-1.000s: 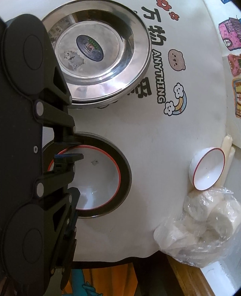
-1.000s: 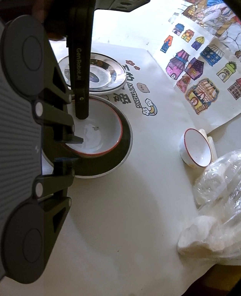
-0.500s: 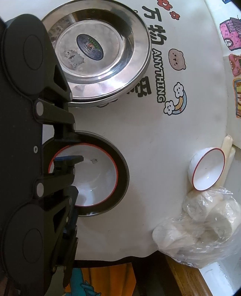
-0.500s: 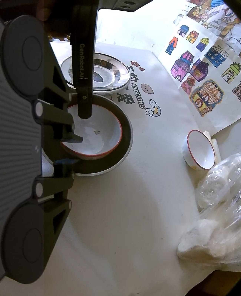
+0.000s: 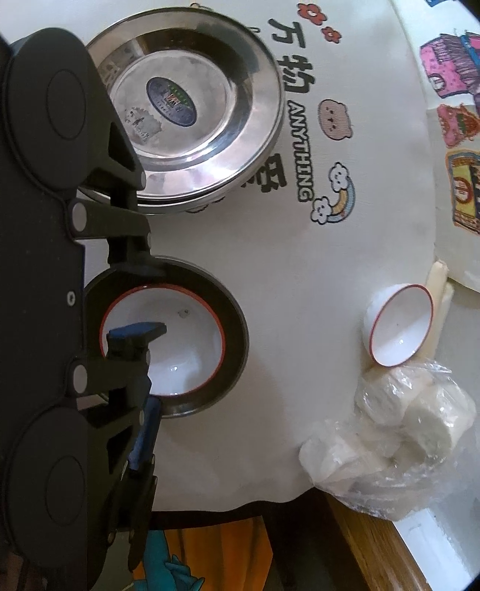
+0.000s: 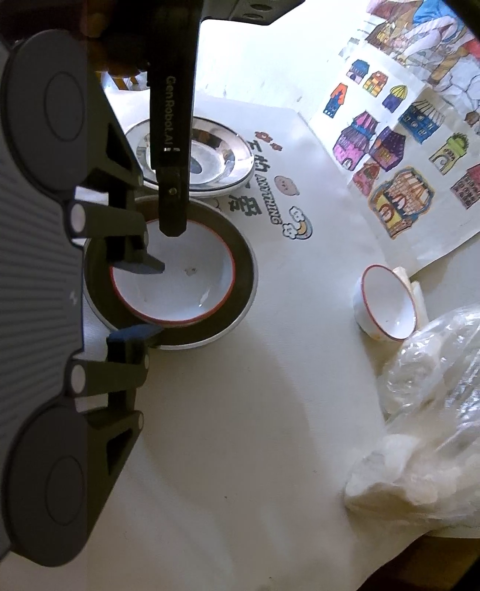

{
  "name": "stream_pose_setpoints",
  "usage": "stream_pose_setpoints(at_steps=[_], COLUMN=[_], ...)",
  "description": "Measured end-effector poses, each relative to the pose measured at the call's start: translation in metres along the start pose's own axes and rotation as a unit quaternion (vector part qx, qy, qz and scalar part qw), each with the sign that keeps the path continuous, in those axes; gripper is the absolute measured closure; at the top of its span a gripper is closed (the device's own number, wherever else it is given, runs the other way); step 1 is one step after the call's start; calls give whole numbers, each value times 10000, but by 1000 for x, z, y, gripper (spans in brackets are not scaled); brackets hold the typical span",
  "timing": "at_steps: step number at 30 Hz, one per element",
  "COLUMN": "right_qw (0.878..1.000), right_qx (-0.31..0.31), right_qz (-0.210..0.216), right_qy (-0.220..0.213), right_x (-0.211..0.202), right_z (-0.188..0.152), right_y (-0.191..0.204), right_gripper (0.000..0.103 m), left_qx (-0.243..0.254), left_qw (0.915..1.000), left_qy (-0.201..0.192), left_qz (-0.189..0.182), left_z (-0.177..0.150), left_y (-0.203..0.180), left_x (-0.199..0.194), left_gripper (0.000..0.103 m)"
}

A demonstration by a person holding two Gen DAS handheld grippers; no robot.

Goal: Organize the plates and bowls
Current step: 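Open both grippers and withdraw from the white bowl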

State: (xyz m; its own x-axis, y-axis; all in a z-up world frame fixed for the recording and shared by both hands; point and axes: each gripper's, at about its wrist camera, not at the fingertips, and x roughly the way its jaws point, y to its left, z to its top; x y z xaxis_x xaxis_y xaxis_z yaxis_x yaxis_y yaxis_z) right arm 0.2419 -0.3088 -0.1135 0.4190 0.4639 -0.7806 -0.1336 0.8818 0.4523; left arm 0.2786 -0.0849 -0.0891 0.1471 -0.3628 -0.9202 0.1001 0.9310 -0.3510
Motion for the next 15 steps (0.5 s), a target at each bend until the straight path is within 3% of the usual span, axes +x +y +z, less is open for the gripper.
stream_pose_setpoints(at_steps=[3, 6, 11, 15], right_qw=[9999, 9997, 9987, 9976], right_qx=[33, 59, 279, 455], right_qz=[58, 31, -33, -76], right_qy=[-116, -227, -414, -513], right_x=[-9, -17, -29, -34], right_z=[0, 1, 3, 2], right_y=[-1, -4, -15, -25], right_gripper=[59, 44, 21, 9], left_qx=[64, 183, 154, 83], left_qw=[9999, 9996, 9991, 9991], left_qy=[-76, -212, -364, -360], left_qz=[-29, 51, 129, 209], left_z=[2, 3, 8, 13], left_y=[-4, -10, -12, -12], left_x=[-7, -14, -22, -26], left_gripper=[58, 33, 16, 1])
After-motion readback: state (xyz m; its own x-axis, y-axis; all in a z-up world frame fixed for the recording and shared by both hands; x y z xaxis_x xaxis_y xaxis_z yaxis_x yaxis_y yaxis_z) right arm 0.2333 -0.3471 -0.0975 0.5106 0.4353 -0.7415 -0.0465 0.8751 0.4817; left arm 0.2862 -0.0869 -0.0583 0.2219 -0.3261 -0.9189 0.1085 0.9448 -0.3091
